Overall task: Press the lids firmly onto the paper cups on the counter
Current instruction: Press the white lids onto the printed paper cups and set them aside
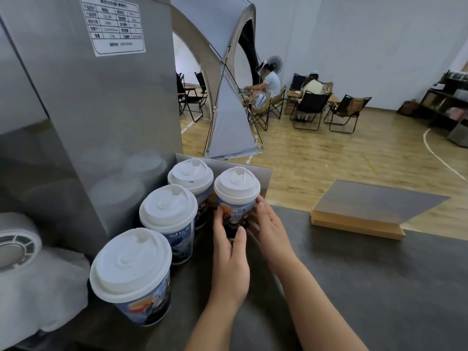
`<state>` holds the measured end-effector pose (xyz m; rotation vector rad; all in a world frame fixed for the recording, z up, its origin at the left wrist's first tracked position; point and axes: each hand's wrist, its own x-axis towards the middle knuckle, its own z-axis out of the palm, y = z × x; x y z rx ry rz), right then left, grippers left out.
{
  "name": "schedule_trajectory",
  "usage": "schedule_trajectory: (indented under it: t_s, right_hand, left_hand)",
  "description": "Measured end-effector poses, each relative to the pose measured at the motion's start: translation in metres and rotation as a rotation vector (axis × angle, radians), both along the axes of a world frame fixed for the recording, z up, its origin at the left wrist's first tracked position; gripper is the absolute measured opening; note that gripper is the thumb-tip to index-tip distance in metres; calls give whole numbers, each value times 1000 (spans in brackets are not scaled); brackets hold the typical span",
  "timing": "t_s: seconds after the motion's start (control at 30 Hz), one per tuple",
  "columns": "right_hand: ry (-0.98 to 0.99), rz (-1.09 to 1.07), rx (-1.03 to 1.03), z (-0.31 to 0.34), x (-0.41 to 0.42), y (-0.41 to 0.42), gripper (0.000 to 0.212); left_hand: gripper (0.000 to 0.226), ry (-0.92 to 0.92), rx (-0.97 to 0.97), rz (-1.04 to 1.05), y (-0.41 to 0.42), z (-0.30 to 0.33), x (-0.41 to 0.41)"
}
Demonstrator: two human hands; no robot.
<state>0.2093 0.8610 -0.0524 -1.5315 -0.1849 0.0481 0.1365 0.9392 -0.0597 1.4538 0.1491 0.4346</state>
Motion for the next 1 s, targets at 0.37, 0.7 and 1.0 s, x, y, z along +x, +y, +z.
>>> schedule_trajectory:
  t_s: [0.37,0.7,1.0]
  right_hand:
    - [43,-66,-11,2,-13,3,29]
    - [249,-185,-39,18,-65,-70,27]
    - [235,-452,39,41,-159,-231,26]
  left_hand:
    - [56,-17,-171,39,-3,7,-1]
    - [37,267,-378,-44,-52,26,-52]
    - [39,317,-279,-270,-192,56,-76]
